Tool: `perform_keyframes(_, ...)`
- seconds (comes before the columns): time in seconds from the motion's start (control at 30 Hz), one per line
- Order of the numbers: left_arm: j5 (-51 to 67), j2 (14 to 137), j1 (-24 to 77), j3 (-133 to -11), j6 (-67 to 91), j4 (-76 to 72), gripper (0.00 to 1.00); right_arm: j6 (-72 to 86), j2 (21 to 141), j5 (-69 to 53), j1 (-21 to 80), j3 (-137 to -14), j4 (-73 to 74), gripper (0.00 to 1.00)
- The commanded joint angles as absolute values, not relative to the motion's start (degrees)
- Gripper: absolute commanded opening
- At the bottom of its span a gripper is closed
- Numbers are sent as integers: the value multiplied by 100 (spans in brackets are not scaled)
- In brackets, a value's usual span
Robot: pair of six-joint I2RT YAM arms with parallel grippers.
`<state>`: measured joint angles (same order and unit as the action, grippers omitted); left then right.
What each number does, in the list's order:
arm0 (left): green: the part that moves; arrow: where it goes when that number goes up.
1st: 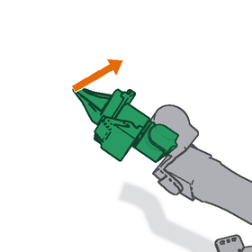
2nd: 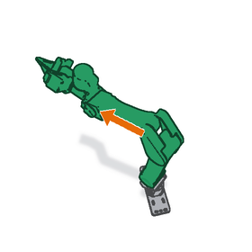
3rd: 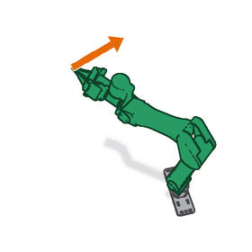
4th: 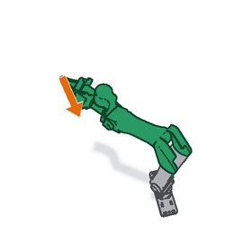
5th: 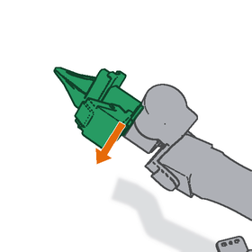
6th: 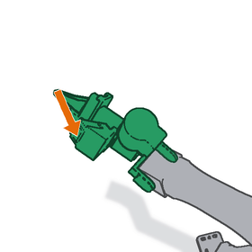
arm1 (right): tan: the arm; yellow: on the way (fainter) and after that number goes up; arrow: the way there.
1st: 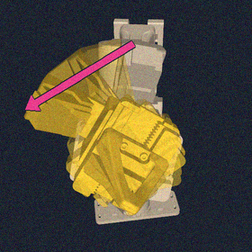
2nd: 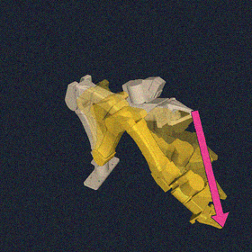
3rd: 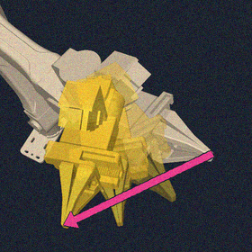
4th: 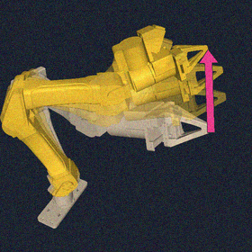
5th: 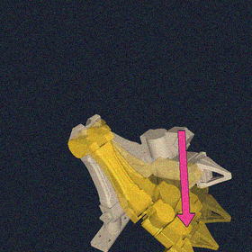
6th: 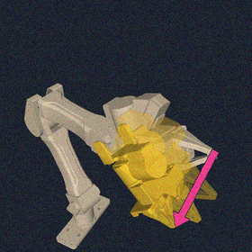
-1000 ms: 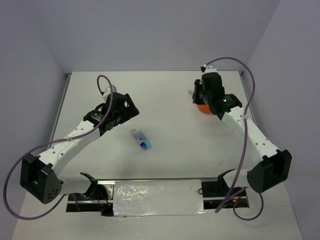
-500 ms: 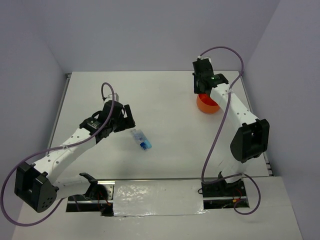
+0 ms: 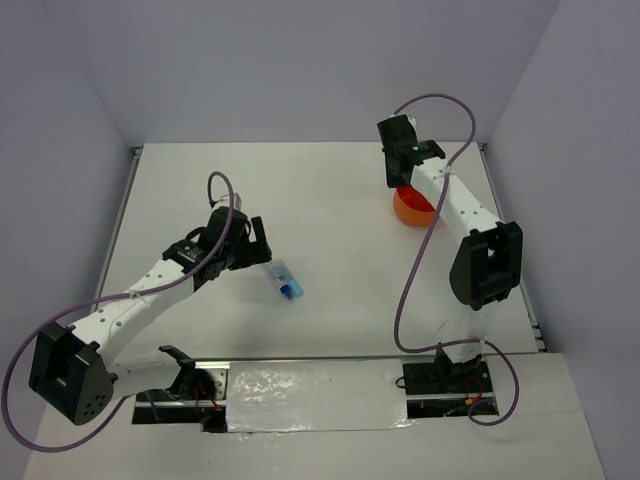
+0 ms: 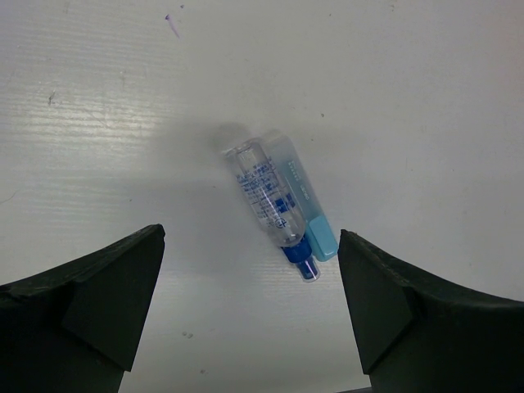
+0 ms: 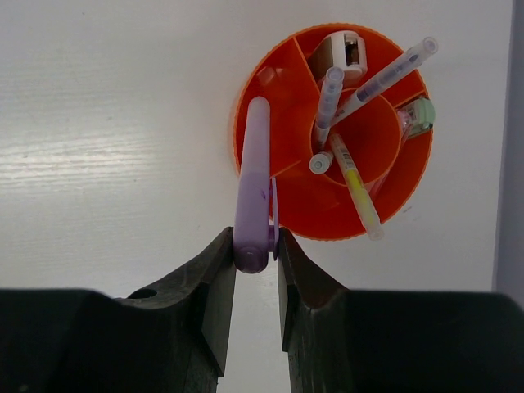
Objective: Sort the stationery into containers
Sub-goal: Place the pen in the storage box.
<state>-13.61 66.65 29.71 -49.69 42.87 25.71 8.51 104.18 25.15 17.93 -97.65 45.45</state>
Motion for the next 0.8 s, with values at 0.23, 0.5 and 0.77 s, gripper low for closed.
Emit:
perform_keyframes(0.23,-1292,6715,2988,-4869,4087,2312,99,861,10573,2619,1661,-9852,4614,0)
perform_keyframes(0.5,-1301,6715,2988,-4825,4034,2294,99,852,10714,2479,1643,-10002,4658,48)
perform_keyframes(0.77,-1257,6741,2988,-4790,4025,2224,99,853,10337,2277,1749,-10239,4825,69)
